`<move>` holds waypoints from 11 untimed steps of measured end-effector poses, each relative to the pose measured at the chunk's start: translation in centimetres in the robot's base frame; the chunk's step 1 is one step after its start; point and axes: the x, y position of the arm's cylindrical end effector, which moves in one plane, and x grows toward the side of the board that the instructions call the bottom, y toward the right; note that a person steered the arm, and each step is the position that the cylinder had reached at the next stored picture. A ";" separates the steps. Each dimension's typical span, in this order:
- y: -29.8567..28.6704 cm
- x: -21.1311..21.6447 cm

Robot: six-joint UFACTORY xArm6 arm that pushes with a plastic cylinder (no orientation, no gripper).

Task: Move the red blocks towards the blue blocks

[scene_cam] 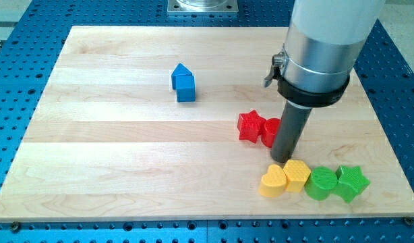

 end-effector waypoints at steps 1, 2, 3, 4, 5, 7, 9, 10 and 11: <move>1.5 -0.1; 2.4 -1.4; -3.4 -4.4; -6.7 -5.1; -2.2 -3.5; -5.2 -6.0; -7.0 -9.0; -5.2 -17.6; -9.8 -23.2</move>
